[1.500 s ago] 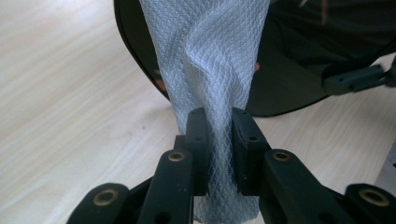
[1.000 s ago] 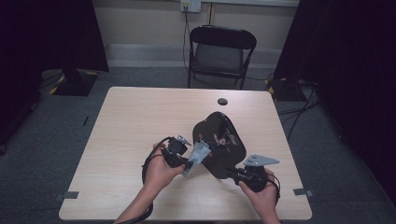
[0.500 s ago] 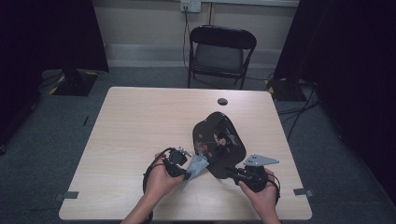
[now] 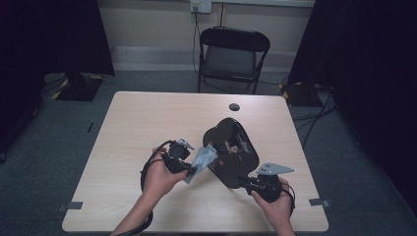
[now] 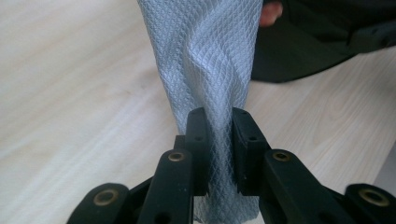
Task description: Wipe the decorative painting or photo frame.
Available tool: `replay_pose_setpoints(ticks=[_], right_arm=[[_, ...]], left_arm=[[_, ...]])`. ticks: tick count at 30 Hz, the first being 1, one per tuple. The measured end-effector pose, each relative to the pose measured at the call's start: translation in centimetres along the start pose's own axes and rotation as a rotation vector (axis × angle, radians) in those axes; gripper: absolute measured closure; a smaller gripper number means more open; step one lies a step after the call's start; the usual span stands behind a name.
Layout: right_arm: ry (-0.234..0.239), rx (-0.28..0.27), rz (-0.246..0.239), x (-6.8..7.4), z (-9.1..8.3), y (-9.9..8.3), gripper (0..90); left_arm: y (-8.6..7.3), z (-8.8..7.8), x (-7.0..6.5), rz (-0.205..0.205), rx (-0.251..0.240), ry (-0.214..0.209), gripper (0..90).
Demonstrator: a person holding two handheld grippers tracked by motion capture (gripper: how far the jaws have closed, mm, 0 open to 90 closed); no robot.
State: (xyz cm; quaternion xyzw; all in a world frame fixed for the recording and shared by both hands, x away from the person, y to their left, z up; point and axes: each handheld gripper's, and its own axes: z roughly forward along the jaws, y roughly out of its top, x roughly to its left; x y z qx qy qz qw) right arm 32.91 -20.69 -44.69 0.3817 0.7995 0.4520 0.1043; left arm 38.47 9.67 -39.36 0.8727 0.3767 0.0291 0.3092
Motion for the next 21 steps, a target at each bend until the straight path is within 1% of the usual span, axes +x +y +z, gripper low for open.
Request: replay_pose_setpoints(ticks=[1,2,5,7,8,9,12,14,15,17,19,21], right_arm=[[0.000,-0.001,0.000,0.0,0.0,0.0,78.6],[0.001,-0.001,0.000,0.0,0.0,0.0,78.6],[0.001,0.000,0.000,0.0,0.0,0.0,78.6],[0.001,-0.001,0.000,0.0,0.0,0.0,78.6],[0.000,-0.001,0.000,0.0,0.0,0.0,78.6],[0.000,-0.001,0.000,0.0,0.0,0.0,78.6],[0.000,-0.001,-0.001,0.0,0.0,0.0,78.6],[0.000,-0.001,-0.001,0.0,0.0,0.0,78.6],[-0.001,0.000,-0.001,0.0,0.0,0.0,78.6],[0.000,-0.002,0.000,0.0,0.0,0.0,78.6],[0.001,-0.004,-0.001,0.0,0.0,0.0,78.5],[0.000,-0.003,-0.001,0.0,0.0,0.0,78.5]], left_arm=[[0.4,-0.6,0.1,0.001,-0.013,0.004,79.0],[0.6,-0.9,0.1,0.000,-0.014,0.011,79.0],[1.7,-2.5,0.2,0.010,-0.048,0.015,79.0],[2.5,-3.4,0.1,0.014,-0.074,0.026,78.9],[2.7,-3.8,0.1,0.010,-0.085,0.027,79.0],[3.2,-4.3,0.0,0.019,-0.102,0.028,79.0],[4.4,-5.3,-0.4,0.038,-0.124,0.035,78.9],[5.0,-5.8,-0.7,0.055,-0.135,0.040,78.9],[5.3,-5.9,-0.9,0.054,-0.145,0.042,78.9],[5.7,-6.1,-1.1,0.067,-0.152,0.040,78.9],[6.1,-6.1,-1.5,0.078,-0.157,0.032,78.9],[6.3,-5.8,-1.8,0.086,-0.151,0.030,78.9]])
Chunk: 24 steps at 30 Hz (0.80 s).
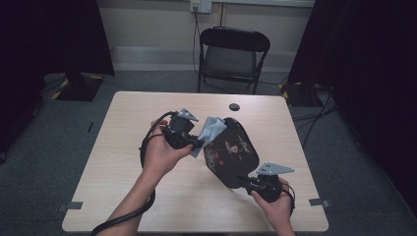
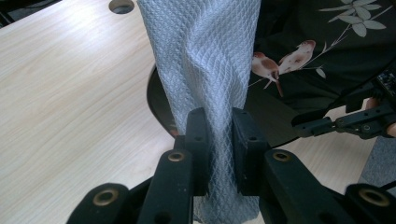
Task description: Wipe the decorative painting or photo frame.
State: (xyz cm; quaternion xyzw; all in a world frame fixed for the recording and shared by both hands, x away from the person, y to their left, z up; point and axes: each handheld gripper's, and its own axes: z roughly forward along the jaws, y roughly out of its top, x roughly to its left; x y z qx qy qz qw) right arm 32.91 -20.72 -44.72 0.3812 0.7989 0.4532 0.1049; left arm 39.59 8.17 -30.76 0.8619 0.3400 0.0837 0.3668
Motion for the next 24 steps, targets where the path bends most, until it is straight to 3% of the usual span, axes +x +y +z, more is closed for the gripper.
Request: replay_pose_setpoints(ticks=[10,24], right_arm=[[0.000,0.001,-0.004,0.0,0.0,0.0,78.4],[-0.003,0.001,-0.011,0.1,0.0,0.0,78.1]], left_arm=[[-0.9,1.7,-0.4,0.008,0.037,-0.016,78.9],[-4.2,5.4,-0.7,-0.008,0.119,-0.040,78.9]])
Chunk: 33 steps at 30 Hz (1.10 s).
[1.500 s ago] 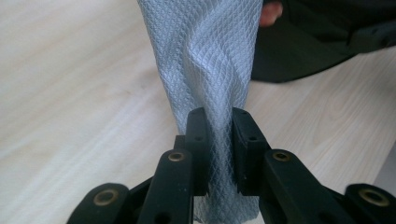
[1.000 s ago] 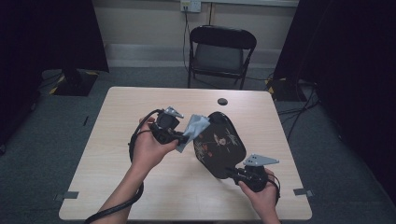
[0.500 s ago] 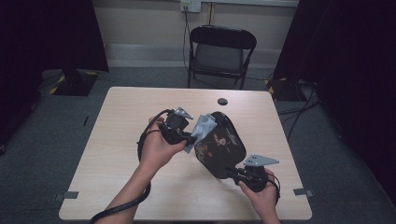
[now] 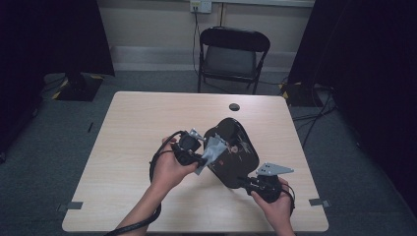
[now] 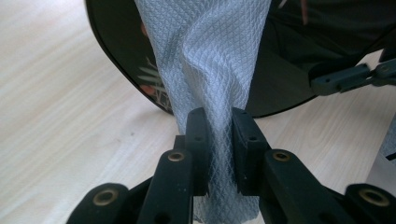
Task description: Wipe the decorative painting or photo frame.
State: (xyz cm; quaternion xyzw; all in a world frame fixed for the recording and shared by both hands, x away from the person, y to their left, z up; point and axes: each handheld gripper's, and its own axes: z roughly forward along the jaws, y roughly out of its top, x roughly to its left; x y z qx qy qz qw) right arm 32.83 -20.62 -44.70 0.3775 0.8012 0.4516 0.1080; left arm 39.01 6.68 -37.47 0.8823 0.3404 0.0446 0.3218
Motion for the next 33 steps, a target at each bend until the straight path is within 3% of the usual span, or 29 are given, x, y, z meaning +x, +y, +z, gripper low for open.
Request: replay_pose_setpoints(ticks=[16,25,33], right_arm=[[0.003,0.003,-0.002,0.1,0.0,0.0,77.7],[0.006,0.004,-0.004,0.1,0.1,0.0,77.1],[0.004,0.004,-0.004,0.2,0.1,0.0,77.1]], left_arm=[[-3.1,4.1,0.1,-0.029,0.069,-0.028,78.8],[-5.1,6.7,-0.4,-0.025,0.160,-0.031,78.9],[-5.3,6.5,-0.5,-0.027,0.167,-0.031,78.8]])
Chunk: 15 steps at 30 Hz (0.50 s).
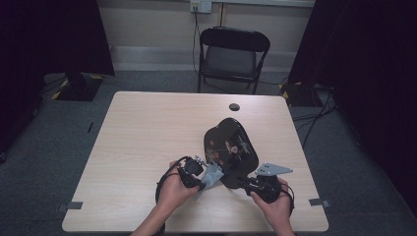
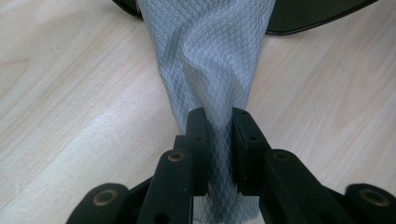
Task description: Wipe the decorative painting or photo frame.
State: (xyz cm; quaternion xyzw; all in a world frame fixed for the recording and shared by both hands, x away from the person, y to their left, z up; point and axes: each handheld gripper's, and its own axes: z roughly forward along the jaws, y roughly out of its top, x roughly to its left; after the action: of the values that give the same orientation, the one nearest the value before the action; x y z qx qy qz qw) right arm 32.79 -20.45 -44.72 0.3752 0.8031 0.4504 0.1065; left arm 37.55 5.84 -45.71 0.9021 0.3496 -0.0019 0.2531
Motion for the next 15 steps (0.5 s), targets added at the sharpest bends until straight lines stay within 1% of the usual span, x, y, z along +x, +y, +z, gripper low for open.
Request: replay_pose_setpoints(ticks=[3,6,7,12,13,14,15], right_arm=[[-0.001,0.001,0.000,0.0,0.0,0.0,77.2],[-0.001,0.001,0.002,0.0,0.0,0.0,77.4],[-0.001,0.001,0.002,0.0,0.0,0.0,77.5],[-0.004,0.000,0.004,0.0,0.0,0.0,77.6],[-0.004,0.000,0.004,0.0,0.0,0.0,77.6],[-0.004,0.000,0.005,0.0,0.0,0.0,77.6],[-0.005,0.000,0.005,0.0,0.0,0.0,77.6]], left_arm=[[0.3,-1.2,0.2,0.006,-0.013,0.008,78.8],[0.8,-2.9,0.2,0.017,-0.031,0.036,78.8],[1.0,-3.4,0.2,0.021,-0.042,0.036,78.8],[2.8,-6.9,0.1,0.025,-0.118,0.041,78.7],[3.1,-7.4,0.1,0.031,-0.127,0.043,78.7],[3.6,-8.3,0.0,0.035,-0.139,0.043,78.7],[4.0,-9.0,-0.1,0.043,-0.148,0.057,78.7]])
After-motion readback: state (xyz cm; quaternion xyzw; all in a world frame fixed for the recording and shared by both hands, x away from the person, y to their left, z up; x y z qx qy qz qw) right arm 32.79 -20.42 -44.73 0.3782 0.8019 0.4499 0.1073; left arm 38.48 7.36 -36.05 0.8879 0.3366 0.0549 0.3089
